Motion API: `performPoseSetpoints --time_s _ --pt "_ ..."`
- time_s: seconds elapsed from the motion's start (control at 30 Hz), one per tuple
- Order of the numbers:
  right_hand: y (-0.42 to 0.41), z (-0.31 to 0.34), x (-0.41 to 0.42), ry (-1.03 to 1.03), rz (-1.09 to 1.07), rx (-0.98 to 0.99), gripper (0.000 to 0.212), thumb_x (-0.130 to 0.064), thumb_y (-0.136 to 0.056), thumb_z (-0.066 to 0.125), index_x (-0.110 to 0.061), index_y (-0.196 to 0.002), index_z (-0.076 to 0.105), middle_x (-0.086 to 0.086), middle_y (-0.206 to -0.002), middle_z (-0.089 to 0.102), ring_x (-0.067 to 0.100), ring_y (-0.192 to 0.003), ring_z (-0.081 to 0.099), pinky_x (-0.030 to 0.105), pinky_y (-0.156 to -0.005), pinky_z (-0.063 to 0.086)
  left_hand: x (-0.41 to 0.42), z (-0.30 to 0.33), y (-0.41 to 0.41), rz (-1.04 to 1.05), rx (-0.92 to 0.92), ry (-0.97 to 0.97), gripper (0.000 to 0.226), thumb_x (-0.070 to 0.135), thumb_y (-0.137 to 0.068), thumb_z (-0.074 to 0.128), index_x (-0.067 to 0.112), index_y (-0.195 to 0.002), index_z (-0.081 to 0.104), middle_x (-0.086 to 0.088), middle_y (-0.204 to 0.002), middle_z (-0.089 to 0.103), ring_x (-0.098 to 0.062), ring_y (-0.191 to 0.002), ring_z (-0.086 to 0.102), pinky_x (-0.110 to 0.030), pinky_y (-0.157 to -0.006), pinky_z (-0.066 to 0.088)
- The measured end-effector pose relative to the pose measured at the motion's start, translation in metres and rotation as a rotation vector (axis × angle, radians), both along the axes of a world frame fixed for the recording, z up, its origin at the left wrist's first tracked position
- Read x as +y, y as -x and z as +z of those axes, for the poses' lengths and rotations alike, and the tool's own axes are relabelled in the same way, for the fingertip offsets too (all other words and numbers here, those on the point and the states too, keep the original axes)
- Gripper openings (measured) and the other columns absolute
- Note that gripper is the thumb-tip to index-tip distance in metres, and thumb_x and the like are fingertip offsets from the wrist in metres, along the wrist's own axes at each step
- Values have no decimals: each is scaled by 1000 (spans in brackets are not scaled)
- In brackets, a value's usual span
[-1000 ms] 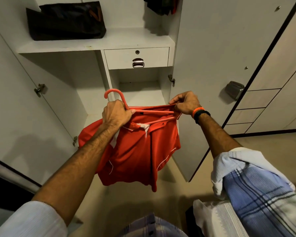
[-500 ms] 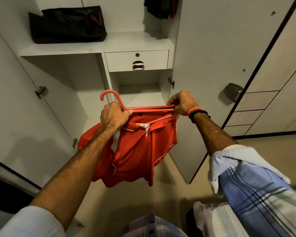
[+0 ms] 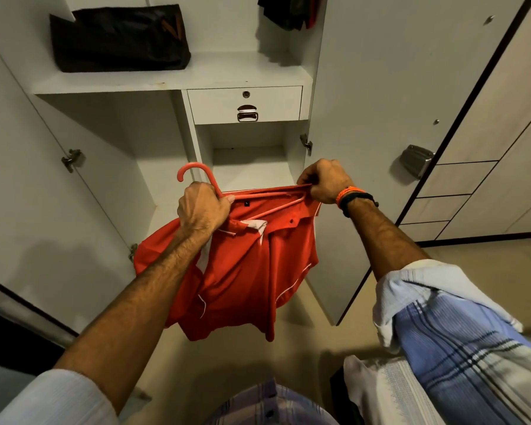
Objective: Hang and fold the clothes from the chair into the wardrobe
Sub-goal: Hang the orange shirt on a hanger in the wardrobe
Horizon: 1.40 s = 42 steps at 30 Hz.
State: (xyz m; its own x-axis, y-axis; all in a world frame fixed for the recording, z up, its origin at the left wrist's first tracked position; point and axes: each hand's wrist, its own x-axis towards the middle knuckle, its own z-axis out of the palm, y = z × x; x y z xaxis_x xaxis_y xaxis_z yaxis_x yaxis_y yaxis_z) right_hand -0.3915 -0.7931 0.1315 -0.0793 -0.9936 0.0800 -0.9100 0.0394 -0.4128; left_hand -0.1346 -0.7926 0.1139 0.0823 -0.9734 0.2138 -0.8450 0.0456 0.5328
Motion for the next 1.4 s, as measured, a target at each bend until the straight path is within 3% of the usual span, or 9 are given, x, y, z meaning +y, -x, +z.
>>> performPoseSetpoints --time_s 0.13,0.23,0.4,0.53,0.73,0.87,1.07,1.27,1.4 --pt "-16 15 1 83 1 -108 37 -1 -76 56 -19 -101 76 7 -106 72 24 -104 63 36 -93 54 -1 3 4 -13 -71 -10 43 48 -86 68 5 -92 66 -11 -91 66 -27 -80 63 -38 -75 54" --pt "-37 24 3 161 23 -186 27 -14 -83 58 -20 -101 77 6 -102 73 26 -107 61 39 -97 53 -4 12 13 -65 -109 -17 46 54 -85 67 8 -91 68 -8 -85 65 -26 -77 61 -37 -74 54" --pt "-59 28 9 326 -83 -335 20 -16 -86 60 -16 -93 78 -3 -80 71 13 -83 62 24 -91 51 -3 15 17 -117 -134 -17 50 61 -81 67 12 -89 71 -5 -86 65 -26 -78 64 -41 -78 56" --pt "-67 25 9 384 -135 -383 15 -21 -81 59 -22 -78 74 -6 -68 68 21 -83 64 36 -90 54 0 13 18 -185 -112 -15 46 61 -80 68 18 -93 75 -3 -96 66 -19 -80 59 -35 -76 49" --pt "-48 10 15 204 19 -242 21 -40 -87 64 -21 -86 75 -3 -80 73 18 -81 67 38 -81 57 1 13 19 -258 89 24 37 51 -78 75 16 -88 75 3 -95 62 -16 -81 58 -31 -72 48" --pt "-28 7 22 67 135 -354 35 -52 -88 65 -19 -96 75 -3 -90 73 14 -85 67 33 -80 55 0 12 16 -297 198 37 35 47 -75 79 15 -89 78 7 -88 64 -16 -80 62 -31 -70 53" --pt "-16 -7 20 9 156 -351 40 -51 -78 76 -16 -98 71 5 -94 72 20 -86 66 37 -82 56 -2 12 20 -296 162 -19 38 50 -76 78 16 -93 78 3 -87 70 -17 -81 65 -30 -71 52" --pt "-27 -19 21 292 124 -458 27 -40 -81 78 -15 -86 69 -5 -83 68 15 -80 63 26 -70 51 -5 15 23 -270 -117 -31 46 65 -78 67 22 -92 76 4 -82 67 -20 -85 63 -42 -94 47" --pt "-40 -20 20 352 153 -576 27 -40 -75 82 -16 -82 72 -2 -78 71 13 -69 60 28 -65 51 -7 19 23 -279 -67 -47 45 61 -78 70 19 -93 77 1 -80 68 -21 -79 63 -37 -81 53"
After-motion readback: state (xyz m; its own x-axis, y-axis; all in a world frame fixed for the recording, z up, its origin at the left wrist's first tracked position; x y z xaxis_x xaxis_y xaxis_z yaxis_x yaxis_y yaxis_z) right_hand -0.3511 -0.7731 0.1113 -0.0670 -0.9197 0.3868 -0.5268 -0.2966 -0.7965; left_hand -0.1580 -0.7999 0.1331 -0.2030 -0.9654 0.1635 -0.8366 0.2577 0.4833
